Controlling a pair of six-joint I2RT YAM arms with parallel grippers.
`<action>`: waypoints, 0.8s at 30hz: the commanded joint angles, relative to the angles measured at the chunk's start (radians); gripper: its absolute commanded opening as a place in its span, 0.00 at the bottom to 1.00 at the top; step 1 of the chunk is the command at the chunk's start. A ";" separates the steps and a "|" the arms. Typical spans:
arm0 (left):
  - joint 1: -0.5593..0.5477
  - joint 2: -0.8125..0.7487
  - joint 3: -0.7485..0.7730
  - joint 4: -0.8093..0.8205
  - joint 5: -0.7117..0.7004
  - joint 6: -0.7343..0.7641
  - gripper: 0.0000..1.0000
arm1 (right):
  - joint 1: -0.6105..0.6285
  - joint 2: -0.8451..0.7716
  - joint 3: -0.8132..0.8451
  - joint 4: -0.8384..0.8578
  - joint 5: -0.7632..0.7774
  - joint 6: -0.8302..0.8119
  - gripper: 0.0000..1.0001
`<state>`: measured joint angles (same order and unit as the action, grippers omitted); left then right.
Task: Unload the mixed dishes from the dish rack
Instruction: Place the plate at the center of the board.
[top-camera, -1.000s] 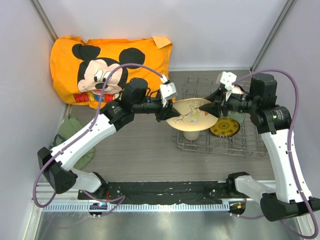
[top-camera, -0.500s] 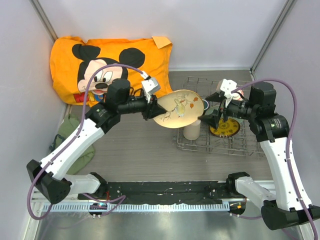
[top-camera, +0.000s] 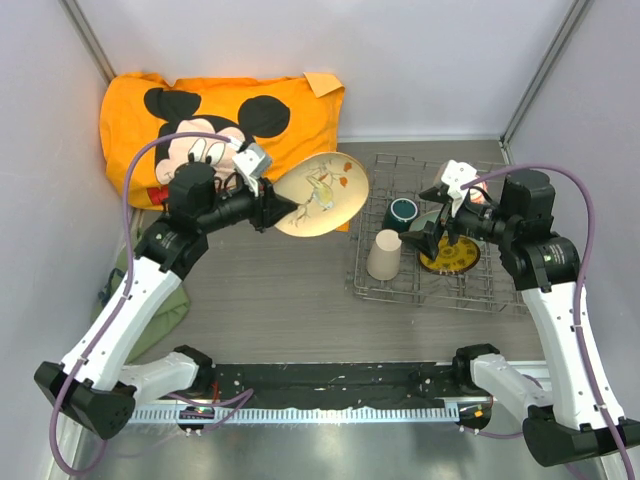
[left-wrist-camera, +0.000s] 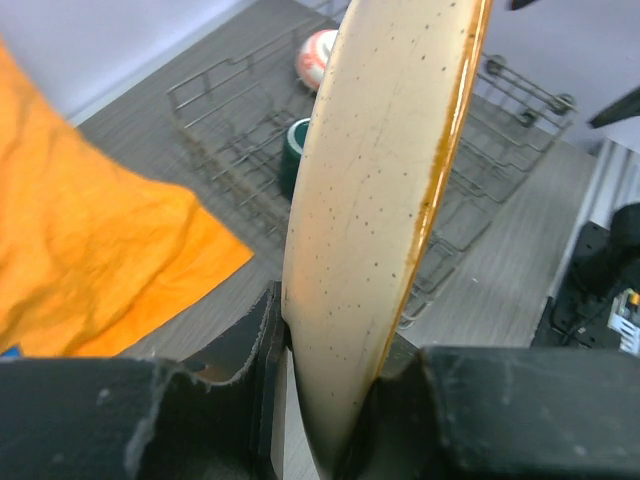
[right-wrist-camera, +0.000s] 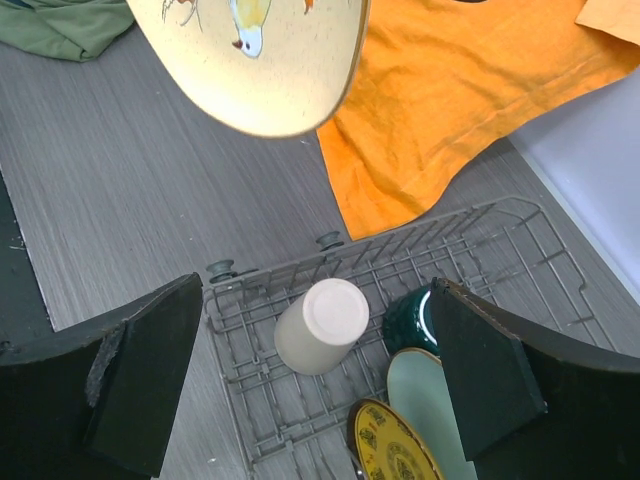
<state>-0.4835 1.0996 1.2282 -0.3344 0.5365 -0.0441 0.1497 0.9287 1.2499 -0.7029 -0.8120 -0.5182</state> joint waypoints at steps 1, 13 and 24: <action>0.075 -0.069 -0.009 0.100 -0.059 -0.080 0.00 | 0.005 -0.019 0.017 0.046 0.043 0.020 1.00; 0.376 -0.048 -0.202 0.069 0.141 -0.244 0.00 | 0.005 0.022 0.014 0.059 0.051 0.113 0.99; 0.425 0.069 -0.384 0.149 0.354 -0.277 0.00 | 0.007 0.015 -0.067 0.134 0.030 0.181 1.00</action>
<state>-0.0574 1.1606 0.8215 -0.3515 0.6998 -0.2855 0.1497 0.9554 1.2011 -0.6357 -0.7650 -0.3809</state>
